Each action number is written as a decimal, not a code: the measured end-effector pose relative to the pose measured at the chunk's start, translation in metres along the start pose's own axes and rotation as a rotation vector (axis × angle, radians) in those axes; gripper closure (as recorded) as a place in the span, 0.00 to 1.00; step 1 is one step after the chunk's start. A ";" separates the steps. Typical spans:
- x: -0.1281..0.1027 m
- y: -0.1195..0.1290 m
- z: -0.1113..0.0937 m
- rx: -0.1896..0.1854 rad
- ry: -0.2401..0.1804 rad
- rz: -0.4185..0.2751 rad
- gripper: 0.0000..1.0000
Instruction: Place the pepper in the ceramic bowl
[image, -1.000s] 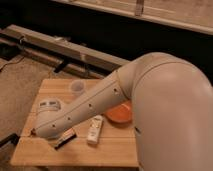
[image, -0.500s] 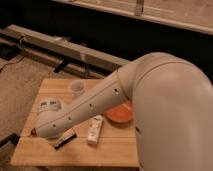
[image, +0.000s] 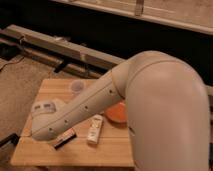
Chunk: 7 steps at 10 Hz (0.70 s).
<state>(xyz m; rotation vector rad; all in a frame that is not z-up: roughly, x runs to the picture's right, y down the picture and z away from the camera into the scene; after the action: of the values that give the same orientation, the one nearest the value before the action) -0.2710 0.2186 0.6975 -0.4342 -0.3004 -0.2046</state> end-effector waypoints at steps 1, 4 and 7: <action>-0.007 -0.008 0.004 0.004 0.004 -0.027 0.35; -0.023 -0.031 0.016 0.008 0.020 -0.112 0.35; -0.040 -0.053 0.034 -0.012 0.019 -0.215 0.35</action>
<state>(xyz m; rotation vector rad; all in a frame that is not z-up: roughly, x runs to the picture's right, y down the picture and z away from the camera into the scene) -0.3304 0.1916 0.7342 -0.4114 -0.3272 -0.4209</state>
